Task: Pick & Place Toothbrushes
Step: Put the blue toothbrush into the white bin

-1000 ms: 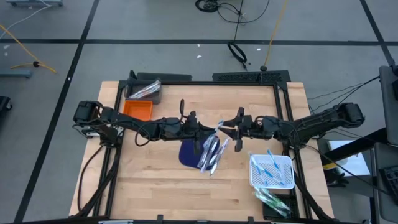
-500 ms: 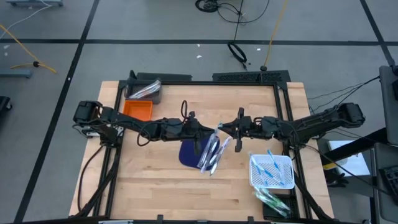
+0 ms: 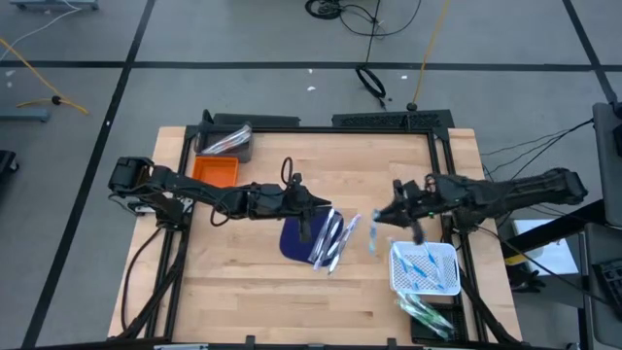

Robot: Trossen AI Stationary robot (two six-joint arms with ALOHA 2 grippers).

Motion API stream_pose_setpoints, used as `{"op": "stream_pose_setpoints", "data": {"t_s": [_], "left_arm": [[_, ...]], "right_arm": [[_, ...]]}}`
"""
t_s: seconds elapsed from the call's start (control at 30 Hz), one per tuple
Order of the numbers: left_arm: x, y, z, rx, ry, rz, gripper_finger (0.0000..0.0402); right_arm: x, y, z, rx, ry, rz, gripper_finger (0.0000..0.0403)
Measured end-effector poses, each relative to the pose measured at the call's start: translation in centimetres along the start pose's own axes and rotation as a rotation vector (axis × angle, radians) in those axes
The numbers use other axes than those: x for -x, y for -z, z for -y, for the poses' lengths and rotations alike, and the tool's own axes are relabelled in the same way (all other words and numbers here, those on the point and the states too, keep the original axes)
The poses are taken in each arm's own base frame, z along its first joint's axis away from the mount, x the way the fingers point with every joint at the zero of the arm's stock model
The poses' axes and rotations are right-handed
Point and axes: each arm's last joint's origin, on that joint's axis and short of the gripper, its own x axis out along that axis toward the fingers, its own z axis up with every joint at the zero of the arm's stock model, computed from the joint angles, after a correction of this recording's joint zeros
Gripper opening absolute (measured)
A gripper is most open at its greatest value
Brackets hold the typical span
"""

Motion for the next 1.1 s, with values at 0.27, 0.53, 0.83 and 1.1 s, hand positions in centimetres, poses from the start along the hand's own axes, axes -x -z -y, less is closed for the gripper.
{"op": "stream_pose_setpoints", "data": {"t_s": [0.27, 0.53, 0.83, 1.1], "left_arm": [[0.0, 0.0, 0.0, 0.002, 0.000, 0.000, 0.0056], [0.0, 0.0, 0.0, 0.004, 0.000, 0.000, 0.0056], [0.0, 0.1, 0.0, 0.001, -0.001, -0.005, 0.0056], [0.0, 0.1, 0.0, -0.029, -0.001, -0.007, 0.0056]], "right_arm": [[4.3, 1.8, -0.1, -0.253, 0.013, -0.195, 0.0010], [5.9, 4.3, 0.4, -0.469, 0.142, -0.431, 0.0010], [6.1, 5.6, 0.1, -0.489, 0.135, -0.603, 0.0010], [5.8, 5.8, 0.0, -0.481, 0.150, -0.622, 0.0059]]}}
